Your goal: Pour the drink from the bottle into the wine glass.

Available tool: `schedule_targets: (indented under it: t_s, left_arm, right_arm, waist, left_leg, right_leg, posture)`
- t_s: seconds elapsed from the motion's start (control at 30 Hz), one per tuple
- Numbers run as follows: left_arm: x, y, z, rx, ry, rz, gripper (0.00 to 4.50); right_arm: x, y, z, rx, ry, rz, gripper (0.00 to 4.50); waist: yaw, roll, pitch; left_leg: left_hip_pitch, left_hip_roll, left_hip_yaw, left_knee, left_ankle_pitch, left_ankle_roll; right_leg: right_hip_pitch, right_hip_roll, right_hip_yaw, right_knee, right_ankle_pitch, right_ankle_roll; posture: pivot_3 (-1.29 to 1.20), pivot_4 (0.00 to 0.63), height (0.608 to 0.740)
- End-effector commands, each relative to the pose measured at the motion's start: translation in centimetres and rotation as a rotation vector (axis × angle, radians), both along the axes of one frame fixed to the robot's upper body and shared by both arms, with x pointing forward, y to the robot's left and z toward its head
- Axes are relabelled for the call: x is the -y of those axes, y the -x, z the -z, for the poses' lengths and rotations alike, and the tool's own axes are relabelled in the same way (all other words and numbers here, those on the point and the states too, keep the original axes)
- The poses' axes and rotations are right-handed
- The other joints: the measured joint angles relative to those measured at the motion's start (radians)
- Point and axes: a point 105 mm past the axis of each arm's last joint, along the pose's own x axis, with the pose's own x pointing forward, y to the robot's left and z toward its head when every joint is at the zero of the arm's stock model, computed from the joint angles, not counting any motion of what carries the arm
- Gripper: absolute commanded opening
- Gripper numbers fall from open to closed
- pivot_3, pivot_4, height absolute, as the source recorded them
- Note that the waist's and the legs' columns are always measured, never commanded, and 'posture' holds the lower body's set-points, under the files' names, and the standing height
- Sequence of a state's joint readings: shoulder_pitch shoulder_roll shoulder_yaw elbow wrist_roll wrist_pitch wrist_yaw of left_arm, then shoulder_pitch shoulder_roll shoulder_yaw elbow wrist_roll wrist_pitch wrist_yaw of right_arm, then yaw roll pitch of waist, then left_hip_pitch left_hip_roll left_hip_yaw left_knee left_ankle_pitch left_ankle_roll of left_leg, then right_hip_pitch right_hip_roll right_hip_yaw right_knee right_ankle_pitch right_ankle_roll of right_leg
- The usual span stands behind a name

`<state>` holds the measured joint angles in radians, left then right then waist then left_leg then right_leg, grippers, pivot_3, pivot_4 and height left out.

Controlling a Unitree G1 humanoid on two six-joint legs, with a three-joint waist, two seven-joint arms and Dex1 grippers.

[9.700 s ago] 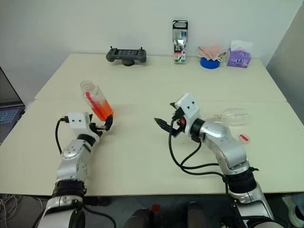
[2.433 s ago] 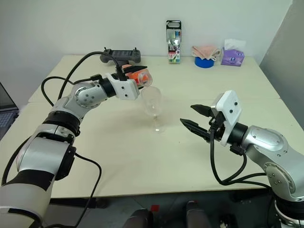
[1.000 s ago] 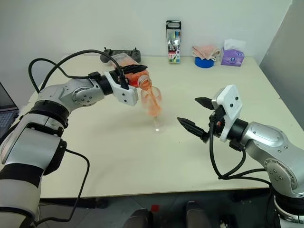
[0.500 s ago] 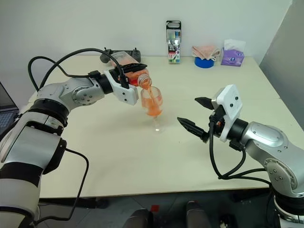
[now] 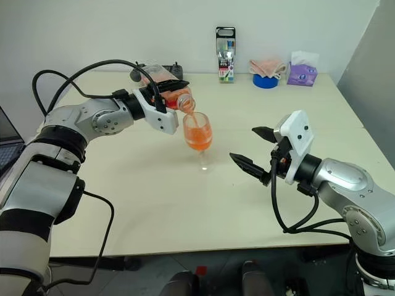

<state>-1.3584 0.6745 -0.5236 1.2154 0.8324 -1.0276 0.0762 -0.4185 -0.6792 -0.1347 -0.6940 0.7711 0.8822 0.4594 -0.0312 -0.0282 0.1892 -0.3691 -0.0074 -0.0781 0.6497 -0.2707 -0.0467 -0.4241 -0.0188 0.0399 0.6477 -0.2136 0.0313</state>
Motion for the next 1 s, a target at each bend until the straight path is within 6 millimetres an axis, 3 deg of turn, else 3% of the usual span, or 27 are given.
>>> schedule_targets:
  t_s: [0.03, 0.4, 0.7, 0.8, 0.93, 1.0]
  left_arm:
    - [-0.4, 0.2, -2.6, 0.062, 0.048, -0.003, 1.69]
    - [0.2, 0.4, -2.7, 0.061, 0.045, 0.022, 1.69]
    - [-0.4, 0.0, -3.6, -0.217, 0.441, 0.055, 1.69]
    - [-2.4, -0.5, -4.8, -0.33, 0.685, 0.055, 1.69]
    - [-8.3, -2.1, -4.0, -0.518, 1.17, -0.051, 1.69]
    - [-10.9, -2.1, -3.2, -0.532, 1.321, -0.104, 1.69]
  right_arm:
    - [-0.4, 0.5, -1.0, 0.042, -0.007, -0.031, 4.5]
    - [-0.7, 0.2, -1.3, 0.053, -0.002, -0.045, 4.5]
    - [-0.8, 0.2, -1.9, 0.072, -0.01, -0.057, 4.5]
    - [-1.2, -0.3, -3.0, 0.096, -0.008, -0.08, 4.5]
    - [-1.8, -1.7, -5.2, 0.155, -0.046, -0.107, 4.5]
    - [-2.3, -2.4, -6.0, 0.173, -0.043, -0.136, 4.5]
  waist:
    - [0.0, 0.0, 0.0]
    - [0.0, 0.0, 0.0]
    - [-0.001, 0.0, 0.0]
    - [-0.008, 0.0, 0.0]
    - [-0.022, 0.0, 0.0]
    - [-0.025, 0.0, 0.0]
  left_leg:
    - [0.0, 0.0, 0.0, 0.0, 0.0, 0.0]
    - [0.0, 0.0, 0.0, 0.001, 0.0, 0.0]
    - [0.0, 0.0, 0.0, 0.003, 0.0, 0.0]
    - [-0.001, 0.0, 0.0, 0.007, 0.0, 0.001]
    - [0.0, 0.001, 0.0, 0.012, -0.002, 0.003]
    - [0.002, 0.001, 0.0, 0.012, -0.002, 0.004]
  right_leg:
    - [0.0, 0.0, 0.0, 0.0, 0.0, 0.0]
    - [0.0, 0.0, 0.0, 0.0, 0.0, 0.0]
    - [0.001, 0.0, 0.0, 0.001, 0.0, 0.0]
    - [0.001, 0.0, 0.0, 0.003, 0.0, 0.0]
    - [0.001, 0.001, 0.0, 0.008, 0.0, 0.001]
    - [0.001, 0.001, 0.0, 0.011, -0.002, 0.004]
  posture:
    - [0.0, 0.15, 0.74]
    - [0.0, 0.15, 0.74]
    - [0.0, 0.15, 0.74]
    - [0.0, 0.15, 0.74]
    - [0.0, 0.15, 0.74]
    - [0.0, 0.15, 0.74]
